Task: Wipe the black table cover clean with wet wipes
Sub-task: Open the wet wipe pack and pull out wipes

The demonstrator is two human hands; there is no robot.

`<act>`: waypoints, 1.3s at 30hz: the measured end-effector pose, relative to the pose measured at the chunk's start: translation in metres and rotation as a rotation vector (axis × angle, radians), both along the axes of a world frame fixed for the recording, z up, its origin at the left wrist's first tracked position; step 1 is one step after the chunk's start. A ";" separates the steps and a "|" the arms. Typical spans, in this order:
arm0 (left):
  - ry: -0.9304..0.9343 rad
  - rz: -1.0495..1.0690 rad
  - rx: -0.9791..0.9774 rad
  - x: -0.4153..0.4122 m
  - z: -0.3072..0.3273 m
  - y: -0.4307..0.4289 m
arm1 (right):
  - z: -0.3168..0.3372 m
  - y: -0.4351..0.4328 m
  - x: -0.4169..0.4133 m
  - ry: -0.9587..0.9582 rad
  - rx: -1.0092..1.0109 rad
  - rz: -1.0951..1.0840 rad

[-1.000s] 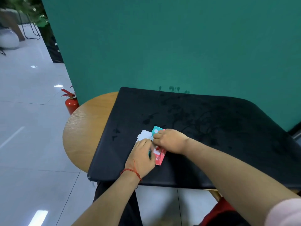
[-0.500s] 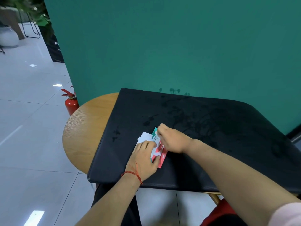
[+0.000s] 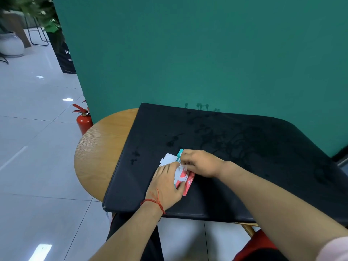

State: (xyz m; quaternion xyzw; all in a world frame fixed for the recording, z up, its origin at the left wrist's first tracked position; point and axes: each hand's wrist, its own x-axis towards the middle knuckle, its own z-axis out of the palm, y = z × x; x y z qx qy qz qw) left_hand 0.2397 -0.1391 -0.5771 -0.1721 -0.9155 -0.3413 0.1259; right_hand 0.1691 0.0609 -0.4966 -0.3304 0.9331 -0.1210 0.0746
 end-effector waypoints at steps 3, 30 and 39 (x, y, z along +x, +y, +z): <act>-0.017 0.022 -0.013 0.001 0.002 0.000 | 0.009 0.006 -0.002 -0.013 -0.059 -0.049; 0.014 0.085 -0.098 0.003 0.008 0.002 | 0.003 -0.003 0.029 0.140 -0.166 -0.228; 0.005 0.126 0.104 -0.007 0.004 -0.002 | 0.017 -0.018 0.036 0.143 -0.095 -0.126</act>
